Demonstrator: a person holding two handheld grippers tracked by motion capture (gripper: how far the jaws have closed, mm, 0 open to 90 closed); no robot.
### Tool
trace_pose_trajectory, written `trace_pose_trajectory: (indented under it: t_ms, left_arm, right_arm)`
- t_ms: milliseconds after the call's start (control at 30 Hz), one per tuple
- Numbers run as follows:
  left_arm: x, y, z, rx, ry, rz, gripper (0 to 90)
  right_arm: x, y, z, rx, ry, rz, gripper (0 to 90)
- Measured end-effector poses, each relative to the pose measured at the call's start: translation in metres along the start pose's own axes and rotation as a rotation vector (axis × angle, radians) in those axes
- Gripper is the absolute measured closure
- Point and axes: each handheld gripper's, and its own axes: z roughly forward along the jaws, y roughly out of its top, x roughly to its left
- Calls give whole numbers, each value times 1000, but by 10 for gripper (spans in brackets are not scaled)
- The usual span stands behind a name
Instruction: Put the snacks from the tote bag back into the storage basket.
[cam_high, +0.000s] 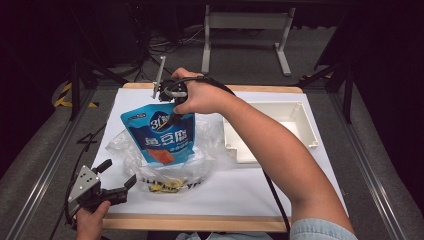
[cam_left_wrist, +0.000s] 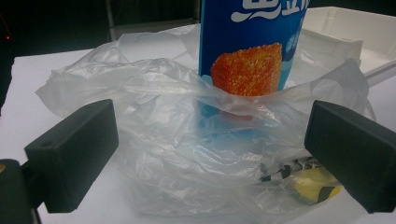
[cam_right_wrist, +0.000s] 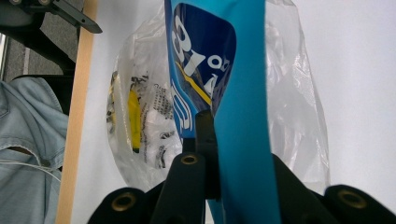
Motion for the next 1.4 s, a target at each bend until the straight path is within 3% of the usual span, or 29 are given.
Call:
trace_pose_trajectory:
  t_ms: [333,900,1267,1400]
  left_arm:
    - [1,0,0,-7,-4,-7,36]
    - [1,0,0,4,-6,-4,36]
    - [0,0,0,-4,-7,-7,36]
    - [0,-1,0,-1,-6,-8,36]
  right_arm:
    - [4,8,-15,-16,14,7,888]
    - [12,20,-54,-11,-25,23,888]
    - [15,20,-69,-15,-33,23,889]
    - [15,12,-80,-28,-45,35,889]
